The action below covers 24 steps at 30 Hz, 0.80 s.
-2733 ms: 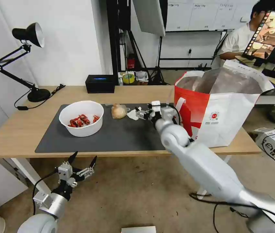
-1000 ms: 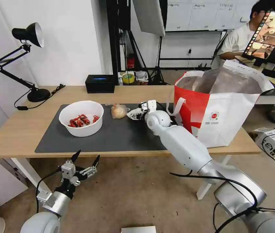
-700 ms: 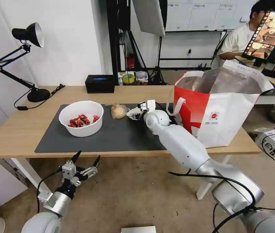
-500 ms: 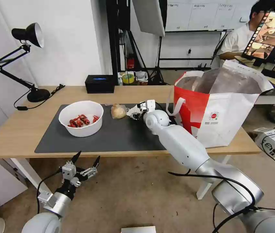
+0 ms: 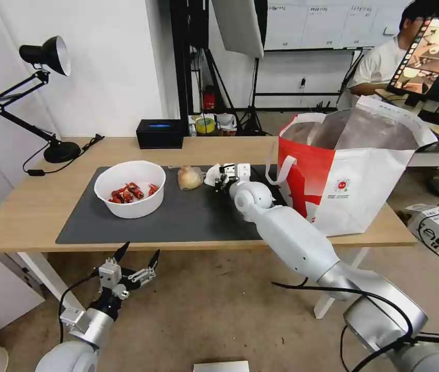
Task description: Pick up the trash from the table and place it into the takeout bag.
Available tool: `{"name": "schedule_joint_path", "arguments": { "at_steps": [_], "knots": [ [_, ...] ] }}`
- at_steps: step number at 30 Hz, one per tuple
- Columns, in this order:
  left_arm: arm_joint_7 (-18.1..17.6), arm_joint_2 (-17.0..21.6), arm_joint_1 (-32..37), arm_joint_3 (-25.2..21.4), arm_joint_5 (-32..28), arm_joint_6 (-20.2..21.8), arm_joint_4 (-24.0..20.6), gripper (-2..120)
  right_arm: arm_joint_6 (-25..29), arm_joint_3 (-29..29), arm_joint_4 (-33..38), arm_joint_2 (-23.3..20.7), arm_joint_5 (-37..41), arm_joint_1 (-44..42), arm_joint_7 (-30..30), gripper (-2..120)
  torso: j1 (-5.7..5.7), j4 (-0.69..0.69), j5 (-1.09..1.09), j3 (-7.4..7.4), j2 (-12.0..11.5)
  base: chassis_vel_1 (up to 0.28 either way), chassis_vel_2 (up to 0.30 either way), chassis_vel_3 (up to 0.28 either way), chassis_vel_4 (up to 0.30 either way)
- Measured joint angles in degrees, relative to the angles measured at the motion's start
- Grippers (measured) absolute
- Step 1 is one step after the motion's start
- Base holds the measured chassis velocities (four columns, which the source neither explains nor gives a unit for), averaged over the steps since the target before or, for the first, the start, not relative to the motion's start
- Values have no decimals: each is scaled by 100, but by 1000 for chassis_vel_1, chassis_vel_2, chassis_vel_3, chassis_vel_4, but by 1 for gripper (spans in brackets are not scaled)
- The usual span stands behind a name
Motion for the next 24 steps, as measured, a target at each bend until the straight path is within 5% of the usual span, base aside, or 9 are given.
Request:
{"name": "schedule_joint_path", "arguments": {
  "at_steps": [14,24],
  "knots": [
    [-13,-22,116,-9,24,-9,-195,100,222,458,3114,-1466,83,-1107,57,0,-1,-1,0,-1,0,0,0,0,0],
    [-24,-83,216,37,143,-3,-321,100,475,1814,5064,-2583,-124,-2481,284,0,-1,-3,1,-1,1,0,0,0,0]
  ]
}}
